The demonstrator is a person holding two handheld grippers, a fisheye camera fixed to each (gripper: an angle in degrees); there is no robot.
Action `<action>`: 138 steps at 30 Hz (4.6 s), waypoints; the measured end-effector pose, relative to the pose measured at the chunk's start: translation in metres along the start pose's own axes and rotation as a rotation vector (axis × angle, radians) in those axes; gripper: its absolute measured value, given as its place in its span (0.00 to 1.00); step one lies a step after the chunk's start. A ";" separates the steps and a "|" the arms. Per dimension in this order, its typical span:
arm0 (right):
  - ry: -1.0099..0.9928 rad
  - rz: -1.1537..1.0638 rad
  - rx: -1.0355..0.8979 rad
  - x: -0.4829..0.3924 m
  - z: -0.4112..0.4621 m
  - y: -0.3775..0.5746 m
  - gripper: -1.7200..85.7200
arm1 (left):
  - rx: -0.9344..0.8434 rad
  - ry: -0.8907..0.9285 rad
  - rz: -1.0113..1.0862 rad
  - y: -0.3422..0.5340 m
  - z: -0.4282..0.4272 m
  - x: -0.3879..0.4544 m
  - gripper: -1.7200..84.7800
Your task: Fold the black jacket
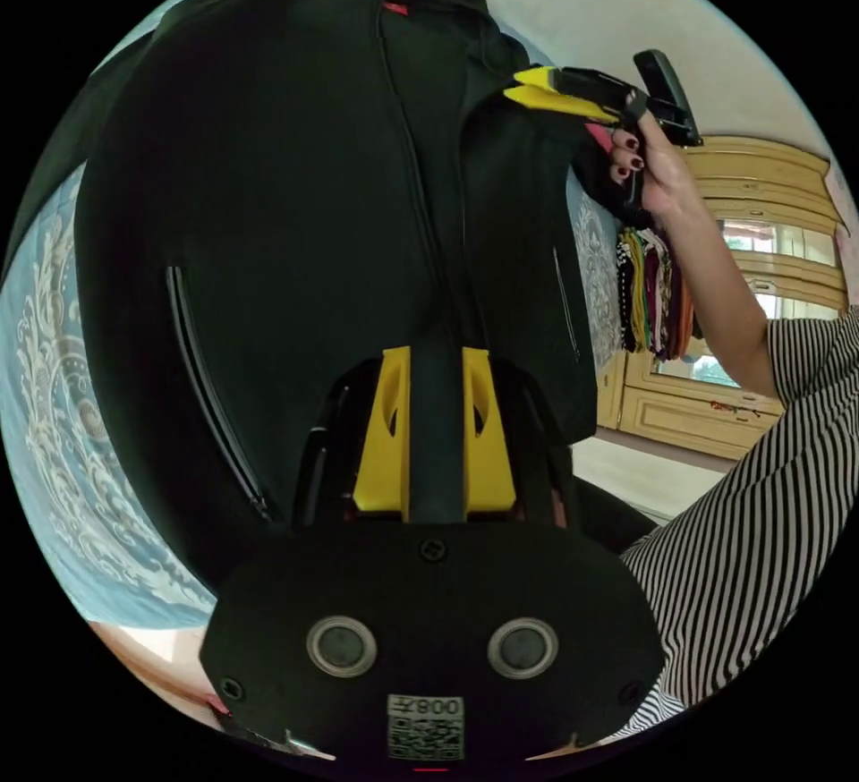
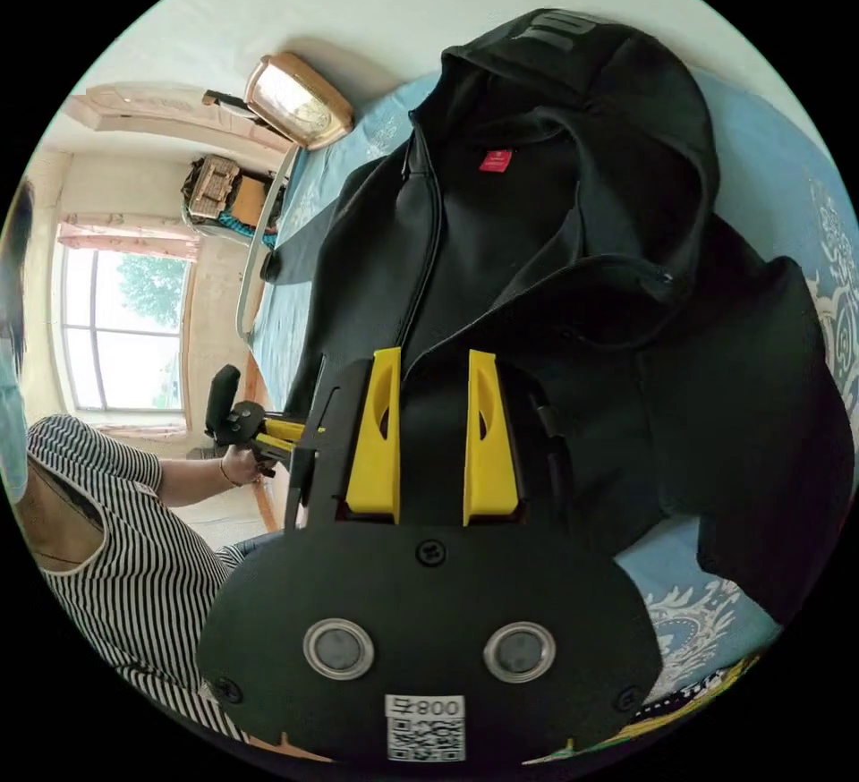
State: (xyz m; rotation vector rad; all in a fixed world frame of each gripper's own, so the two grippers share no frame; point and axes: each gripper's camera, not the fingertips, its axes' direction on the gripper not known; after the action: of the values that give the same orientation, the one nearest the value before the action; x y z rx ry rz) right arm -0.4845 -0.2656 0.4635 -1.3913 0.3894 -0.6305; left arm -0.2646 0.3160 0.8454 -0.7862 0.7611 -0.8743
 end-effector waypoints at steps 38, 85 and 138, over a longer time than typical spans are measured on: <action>0.149 -0.056 0.094 -0.021 0.131 -0.016 0.03 | 0.247 -0.239 0.220 0.182 0.139 0.030 0.07; 0.313 0.131 0.304 -0.031 0.070 -0.064 0.07 | 0.393 -0.084 0.191 0.266 0.198 -0.045 0.10; -0.201 0.123 0.137 -0.022 0.072 0.343 0.06 | 0.227 0.208 0.145 0.258 0.254 -0.042 0.06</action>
State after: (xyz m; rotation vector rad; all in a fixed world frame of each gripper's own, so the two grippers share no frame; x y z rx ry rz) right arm -0.3958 -0.1767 0.1353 -1.2756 0.2636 -0.4040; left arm 0.0201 0.5280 0.7656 -0.4379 0.8727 -0.9018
